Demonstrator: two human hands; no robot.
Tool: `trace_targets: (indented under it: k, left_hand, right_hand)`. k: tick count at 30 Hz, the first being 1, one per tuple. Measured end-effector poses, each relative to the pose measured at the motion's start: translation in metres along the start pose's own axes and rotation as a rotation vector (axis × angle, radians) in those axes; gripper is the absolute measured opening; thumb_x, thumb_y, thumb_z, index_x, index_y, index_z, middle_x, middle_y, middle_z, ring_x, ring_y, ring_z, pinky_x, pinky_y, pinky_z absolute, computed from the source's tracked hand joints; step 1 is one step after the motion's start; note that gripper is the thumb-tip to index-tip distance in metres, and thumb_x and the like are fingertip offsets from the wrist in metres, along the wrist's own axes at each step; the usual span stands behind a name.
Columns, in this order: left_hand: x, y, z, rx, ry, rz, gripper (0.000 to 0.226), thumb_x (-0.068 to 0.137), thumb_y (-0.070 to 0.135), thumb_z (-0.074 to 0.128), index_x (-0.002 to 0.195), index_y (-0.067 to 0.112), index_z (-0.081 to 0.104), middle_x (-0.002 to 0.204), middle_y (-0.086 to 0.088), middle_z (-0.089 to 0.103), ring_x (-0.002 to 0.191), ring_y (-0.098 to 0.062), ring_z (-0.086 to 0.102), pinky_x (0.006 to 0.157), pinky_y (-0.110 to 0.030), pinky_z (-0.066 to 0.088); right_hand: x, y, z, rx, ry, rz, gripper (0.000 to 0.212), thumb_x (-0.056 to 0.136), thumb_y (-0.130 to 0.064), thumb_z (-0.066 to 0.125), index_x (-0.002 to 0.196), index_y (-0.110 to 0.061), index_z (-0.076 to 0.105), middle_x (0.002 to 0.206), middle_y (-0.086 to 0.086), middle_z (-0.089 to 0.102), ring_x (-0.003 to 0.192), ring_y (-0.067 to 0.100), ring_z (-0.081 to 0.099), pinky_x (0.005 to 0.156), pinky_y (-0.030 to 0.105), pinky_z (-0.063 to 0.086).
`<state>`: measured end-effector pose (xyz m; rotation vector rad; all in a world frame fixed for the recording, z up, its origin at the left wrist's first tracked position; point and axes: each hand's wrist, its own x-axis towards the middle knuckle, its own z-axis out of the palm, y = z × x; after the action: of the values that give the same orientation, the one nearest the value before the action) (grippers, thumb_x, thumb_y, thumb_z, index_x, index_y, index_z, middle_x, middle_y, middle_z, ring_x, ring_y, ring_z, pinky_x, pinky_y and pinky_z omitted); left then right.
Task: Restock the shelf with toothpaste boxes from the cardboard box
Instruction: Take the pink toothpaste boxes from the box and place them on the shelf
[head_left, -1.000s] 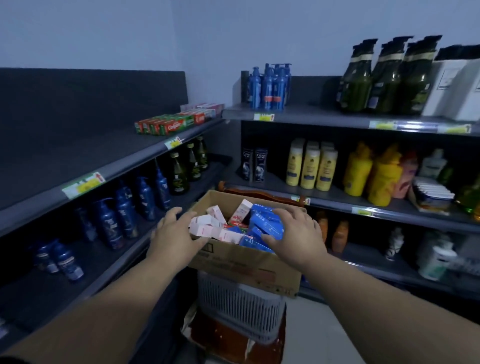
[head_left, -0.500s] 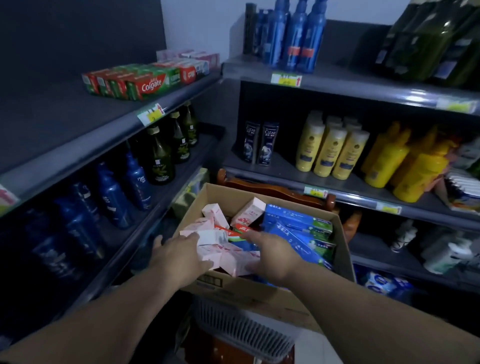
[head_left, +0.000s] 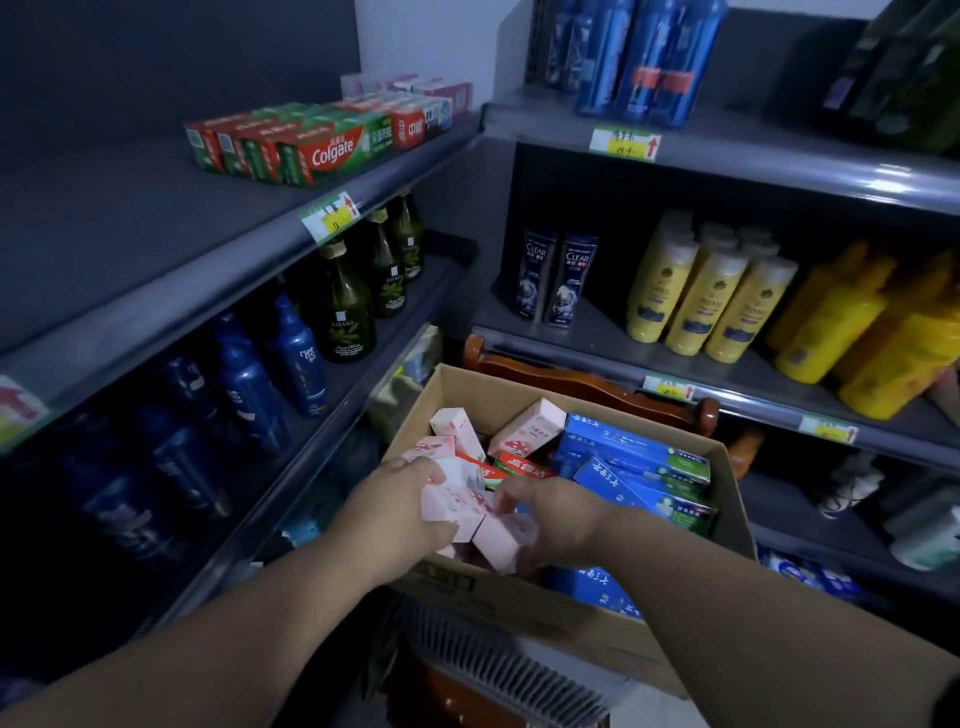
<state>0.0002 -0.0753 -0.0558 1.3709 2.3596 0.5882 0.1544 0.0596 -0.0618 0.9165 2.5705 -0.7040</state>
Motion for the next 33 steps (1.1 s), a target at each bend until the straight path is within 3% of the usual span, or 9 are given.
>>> trace_targets:
  k: [4, 7, 9, 13, 17, 22, 26, 30, 33]
  left_hand:
    - [-0.024, 0.006, 0.001, -0.223, 0.151, 0.032, 0.032, 0.08, 0.025, 0.073, 0.11, 0.031, 0.063, 0.12, 0.005, 0.05, 0.095, -0.013, 0.053, 0.081, -0.022, 0.041]
    - [-0.047, 0.017, -0.001, -0.336, 0.286, 0.022, 0.026, 0.083, 0.017, 0.071, 0.105, 0.028, 0.062, 0.117, 0.006, 0.048, 0.104, -0.012, 0.052, 0.084, -0.021, 0.04]
    - [-0.066, 0.028, -0.001, -0.401, 0.37, -0.01, 0.024, 0.085, 0.016, 0.07, 0.105, 0.026, 0.062, 0.117, 0.006, 0.047, 0.105, -0.013, 0.051, 0.084, -0.025, 0.043]
    - [-0.116, 0.065, 0.004, -0.553, 0.541, -0.031, 0.019, 0.085, 0.011, 0.069, 0.094, 0.024, 0.058, 0.108, 0.009, 0.045, 0.09, 0.004, 0.051, 0.085, -0.027, 0.046]
    - [-0.17, 0.097, 0.004, -0.618, 0.702, 0.035, 0.024, 0.079, -0.005, 0.068, 0.081, 0.013, 0.052, 0.103, 0.009, 0.043, 0.082, 0.018, 0.051, 0.078, -0.016, 0.045]
    - [-0.225, 0.101, -0.013, -0.551, 0.886, 0.049, 0.036, 0.076, -0.009, 0.069, 0.072, 0.016, 0.044, 0.103, 0.013, 0.044, 0.109, -0.008, 0.05, 0.068, -0.014, 0.053]
    - [-0.27, 0.095, -0.046, -0.596, 0.889, 0.044, 0.046, 0.08, -0.004, 0.07, 0.082, 0.038, 0.049, 0.118, 0.001, 0.049, 0.115, -0.014, 0.055, 0.073, -0.013, 0.053]
    - [-0.317, 0.082, -0.089, -0.536, 0.988, 0.037, 0.035, 0.084, 0.002, 0.068, 0.094, 0.034, 0.061, 0.12, 0.006, 0.046, 0.104, -0.016, 0.062, 0.075, -0.006, 0.046]
    - [-0.359, 0.066, -0.126, -0.483, 1.075, 0.02, 0.027, 0.088, 0.008, 0.065, 0.096, 0.033, 0.062, 0.116, 0.003, 0.048, 0.084, -0.008, 0.062, 0.064, -0.003, 0.044]
  right_hand:
    - [-0.025, 0.007, -0.003, 0.1, 0.144, -0.064, 0.053, 0.077, -0.026, 0.079, 0.119, -0.032, 0.047, 0.125, -0.002, 0.057, 0.114, 0.022, 0.054, 0.086, 0.032, 0.046]
    - [-0.057, 0.011, -0.011, 0.218, 0.359, -0.158, 0.052, 0.081, -0.017, 0.075, 0.124, -0.035, 0.052, 0.126, -0.007, 0.054, 0.114, 0.015, 0.051, 0.09, 0.026, 0.046]
    - [-0.081, 0.014, -0.015, 0.386, 0.487, -0.197, 0.051, 0.083, -0.01, 0.073, 0.118, -0.039, 0.051, 0.119, -0.008, 0.053, 0.106, 0.012, 0.053, 0.08, 0.013, 0.046]
    - [-0.129, 0.021, -0.013, 0.7, 0.698, -0.22, 0.047, 0.088, -0.006, 0.068, 0.114, -0.035, 0.043, 0.104, -0.013, 0.055, 0.091, 0.004, 0.057, 0.067, 0.016, 0.051]
    - [-0.168, 0.015, -0.005, 0.885, 0.742, -0.306, 0.043, 0.089, -0.007, 0.067, 0.112, -0.031, 0.039, 0.106, -0.012, 0.055, 0.094, 0.008, 0.059, 0.06, 0.016, 0.05]
    - [-0.197, -0.018, 0.002, 1.003, 0.709, -0.419, 0.049, 0.085, -0.006, 0.07, 0.104, -0.039, 0.039, 0.108, -0.007, 0.06, 0.103, 0.016, 0.061, 0.084, 0.042, 0.056]
    - [-0.213, -0.054, 0.007, 1.025, 0.672, -0.512, 0.049, 0.086, -0.005, 0.07, 0.113, -0.032, 0.039, 0.111, -0.007, 0.059, 0.106, 0.009, 0.058, 0.079, 0.03, 0.056]
    - [-0.227, -0.097, 0.009, 1.043, 0.596, -0.621, 0.046, 0.086, -0.005, 0.07, 0.109, -0.032, 0.041, 0.111, -0.01, 0.059, 0.101, 0.005, 0.059, 0.083, 0.04, 0.057]
    - [-0.236, -0.142, 0.008, 1.111, 0.489, -0.717, 0.043, 0.087, -0.007, 0.07, 0.109, -0.032, 0.042, 0.112, -0.006, 0.061, 0.099, 0.006, 0.061, 0.086, 0.034, 0.056]
